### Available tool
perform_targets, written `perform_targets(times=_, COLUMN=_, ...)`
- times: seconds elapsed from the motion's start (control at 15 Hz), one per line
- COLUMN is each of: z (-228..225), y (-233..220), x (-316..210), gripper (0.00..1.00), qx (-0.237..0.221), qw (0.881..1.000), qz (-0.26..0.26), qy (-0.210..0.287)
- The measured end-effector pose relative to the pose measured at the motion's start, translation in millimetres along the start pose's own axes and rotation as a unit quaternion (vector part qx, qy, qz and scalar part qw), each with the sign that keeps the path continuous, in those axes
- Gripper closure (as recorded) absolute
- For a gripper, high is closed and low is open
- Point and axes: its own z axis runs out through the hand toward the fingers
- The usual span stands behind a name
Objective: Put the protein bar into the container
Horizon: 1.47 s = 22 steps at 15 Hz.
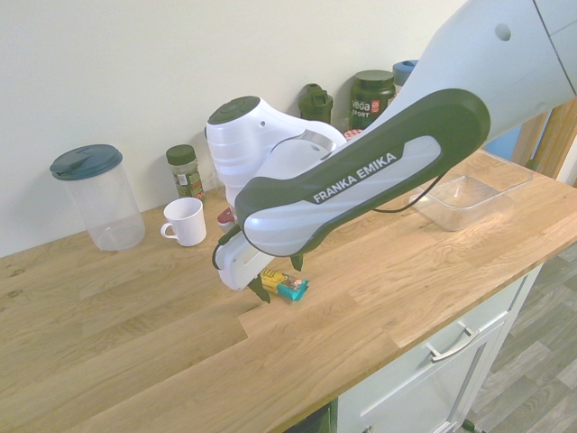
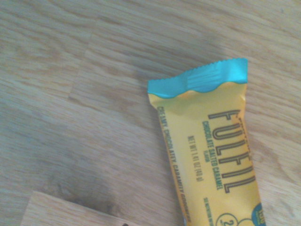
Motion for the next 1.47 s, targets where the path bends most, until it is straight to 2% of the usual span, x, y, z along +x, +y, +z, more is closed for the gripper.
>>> perform_targets(times=0.53, z=15, y=-9, x=22, gripper=0.0, qx=-0.003, qw=1.0, qz=-0.011, qy=-0.005)
perform_targets(times=0.6, z=14, y=-10, x=23, gripper=1.0, qx=-0.003, qw=1.0, qz=-0.011, qy=-0.005)
perform_targets(times=1.07, z=18, y=-4, x=30, gripper=1.0, qx=0.012, qw=0.999, qz=-0.014, qy=-0.043)
perform_targets(times=1.47, z=20, y=0, x=34, gripper=1.0, qx=0.013, qw=0.998, qz=-0.014, qy=-0.055)
